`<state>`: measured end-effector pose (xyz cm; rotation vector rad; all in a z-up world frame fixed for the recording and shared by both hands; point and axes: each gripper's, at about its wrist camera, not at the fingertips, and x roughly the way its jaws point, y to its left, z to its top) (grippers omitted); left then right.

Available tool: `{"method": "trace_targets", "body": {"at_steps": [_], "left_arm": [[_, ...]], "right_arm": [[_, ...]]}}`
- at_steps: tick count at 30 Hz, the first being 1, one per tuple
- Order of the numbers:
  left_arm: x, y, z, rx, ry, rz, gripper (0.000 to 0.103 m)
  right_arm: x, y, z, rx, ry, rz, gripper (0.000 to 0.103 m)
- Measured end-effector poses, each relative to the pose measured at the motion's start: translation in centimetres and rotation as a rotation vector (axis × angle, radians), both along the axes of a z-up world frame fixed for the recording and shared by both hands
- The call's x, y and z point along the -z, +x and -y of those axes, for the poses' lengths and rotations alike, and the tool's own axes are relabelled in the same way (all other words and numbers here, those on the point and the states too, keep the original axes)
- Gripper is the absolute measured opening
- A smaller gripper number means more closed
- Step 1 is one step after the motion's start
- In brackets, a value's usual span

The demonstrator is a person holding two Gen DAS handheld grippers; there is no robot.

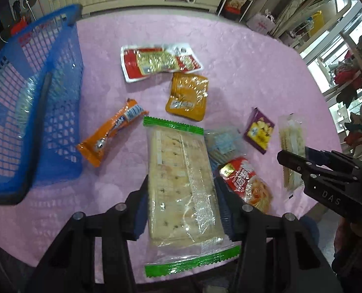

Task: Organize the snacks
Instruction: 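Carry the cracker pack with the left tool toward the basket while the right tool grasps a white cracker pack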

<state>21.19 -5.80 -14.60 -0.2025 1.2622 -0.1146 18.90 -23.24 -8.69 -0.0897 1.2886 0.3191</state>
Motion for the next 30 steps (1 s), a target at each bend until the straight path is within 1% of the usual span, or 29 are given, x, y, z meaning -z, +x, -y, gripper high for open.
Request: {"method": "trace_targets", "body": {"at_steps": [6, 9, 13, 16, 19, 22, 27, 30], "left_arm": [[-3.0, -2.6, -1.1, -0.002, -0.012, 0.071, 0.046], [-4.9, -3.8, -1.8, -0.007, -0.024, 0.109, 0.046], [-7.7, -5.6, -3.1, -0.019, -0.033, 0.162, 0.046], [-8.8, -6.1, -4.0, -0.026, -0.033, 0.19, 0.046], [-9.9, -6.7, -5.3, -0.036, -0.031, 0.218, 0.046], [-11.6, -7.7, -7.2, -0.054, -0.024, 0.251, 0.046], [-12.9, -8.1, -10.3, -0.088, -0.016, 0.293, 0.046], [-13.1, -8.1, -12.3, -0.113, -0.009, 0.309, 0.046]], "right_arm": [[-4.2, -1.9, -0.9, -0.021, 0.031, 0.059, 0.046], [-6.0, -2.8, -1.4, -0.031, 0.064, 0.075, 0.046], [-8.1, -3.6, -3.0, -0.057, 0.101, 0.108, 0.046], [-9.6, -4.1, -4.5, -0.079, 0.128, 0.132, 0.046], [-10.7, -4.3, -5.8, -0.096, 0.162, 0.142, 0.046], [-11.6, -4.4, -7.5, -0.119, 0.18, 0.159, 0.046], [-12.5, -4.1, -10.4, -0.158, 0.222, 0.159, 0.046], [-12.9, -3.9, -12.3, -0.181, 0.247, 0.159, 0.046]]}}
